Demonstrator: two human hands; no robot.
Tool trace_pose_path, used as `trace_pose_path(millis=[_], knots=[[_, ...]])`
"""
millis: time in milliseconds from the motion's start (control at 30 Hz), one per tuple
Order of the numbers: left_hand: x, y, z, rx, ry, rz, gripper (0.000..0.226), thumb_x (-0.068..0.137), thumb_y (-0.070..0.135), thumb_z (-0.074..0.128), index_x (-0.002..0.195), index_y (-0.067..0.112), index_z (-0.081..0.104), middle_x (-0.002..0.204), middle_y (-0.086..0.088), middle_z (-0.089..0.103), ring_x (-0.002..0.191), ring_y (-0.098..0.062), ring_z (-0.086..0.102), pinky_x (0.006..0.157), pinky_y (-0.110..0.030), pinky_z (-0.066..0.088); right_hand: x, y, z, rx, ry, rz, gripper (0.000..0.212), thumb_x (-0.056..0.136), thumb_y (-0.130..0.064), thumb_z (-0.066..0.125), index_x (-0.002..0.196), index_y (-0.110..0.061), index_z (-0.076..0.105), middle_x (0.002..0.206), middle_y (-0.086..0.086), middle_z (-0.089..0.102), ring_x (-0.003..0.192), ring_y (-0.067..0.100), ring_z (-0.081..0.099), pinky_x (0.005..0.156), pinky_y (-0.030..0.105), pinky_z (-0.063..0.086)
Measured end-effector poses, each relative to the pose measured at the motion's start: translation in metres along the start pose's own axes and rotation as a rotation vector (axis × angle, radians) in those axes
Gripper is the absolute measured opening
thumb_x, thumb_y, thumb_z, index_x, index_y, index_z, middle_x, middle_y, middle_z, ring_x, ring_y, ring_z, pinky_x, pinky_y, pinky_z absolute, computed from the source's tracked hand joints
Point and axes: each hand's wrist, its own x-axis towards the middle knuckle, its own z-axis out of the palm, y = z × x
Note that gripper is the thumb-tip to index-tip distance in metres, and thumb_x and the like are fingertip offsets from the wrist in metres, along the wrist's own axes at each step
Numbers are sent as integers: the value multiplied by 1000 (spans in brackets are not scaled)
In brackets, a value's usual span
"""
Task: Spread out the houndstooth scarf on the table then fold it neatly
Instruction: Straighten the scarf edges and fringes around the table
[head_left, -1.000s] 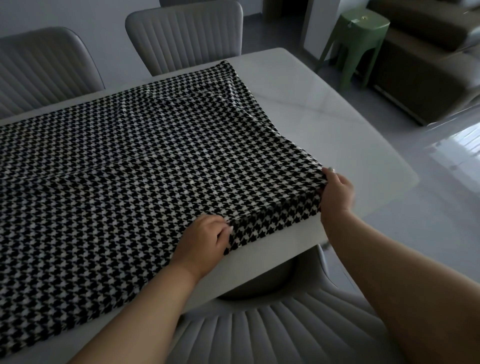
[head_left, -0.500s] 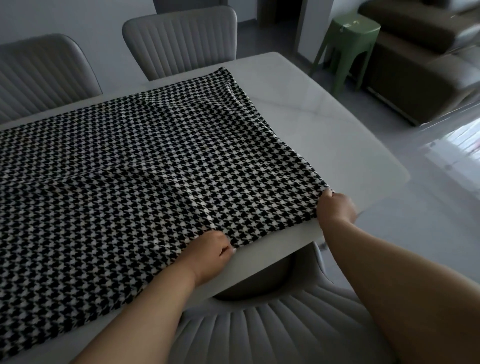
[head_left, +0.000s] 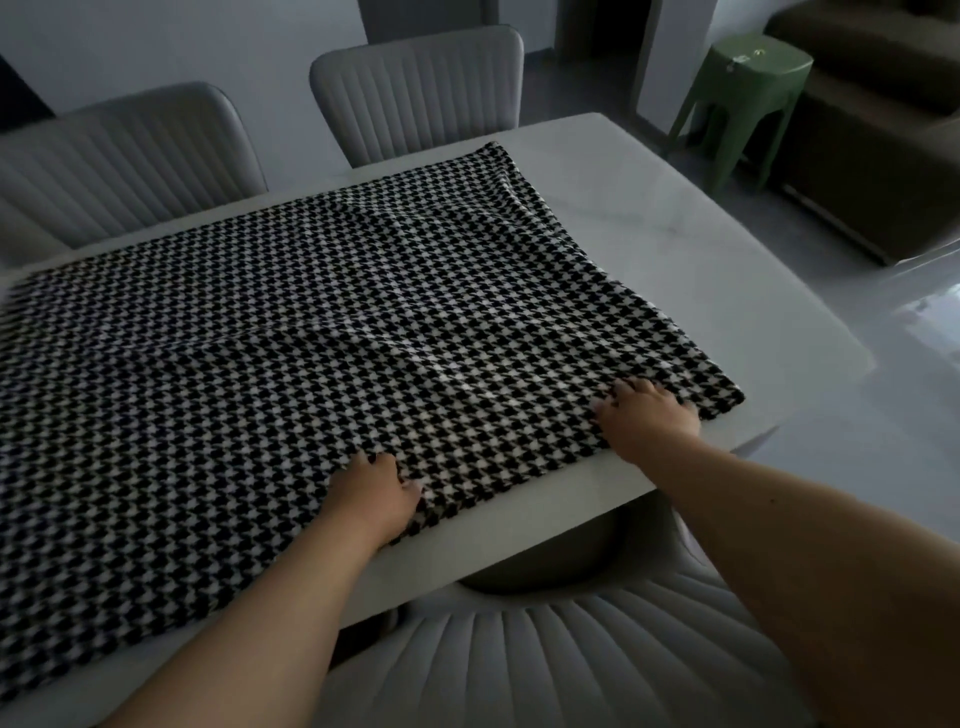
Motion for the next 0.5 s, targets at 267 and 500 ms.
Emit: trace_pose_path(millis=[267, 500], knots=[[-16, -45, 4, -19, -60, 22, 49, 94, 52, 43, 124, 15, 53, 120, -6, 54, 100, -20, 51, 79, -30, 47, -38, -93, 16, -66, -13, -590, 48, 97, -52, 30, 132, -26, 49, 139, -1, 43, 127, 20, 40, 98, 39, 41], [-30, -75, 8, -86, -36, -8, 39, 91, 56, 45, 112, 24, 51, 126, -5, 45, 102, -20, 50, 87, -33, 48, -50, -117, 27, -104, 50, -682, 43, 96, -50, 32, 112, -20, 59, 117, -1, 53, 110, 18, 50, 85, 34, 46]])
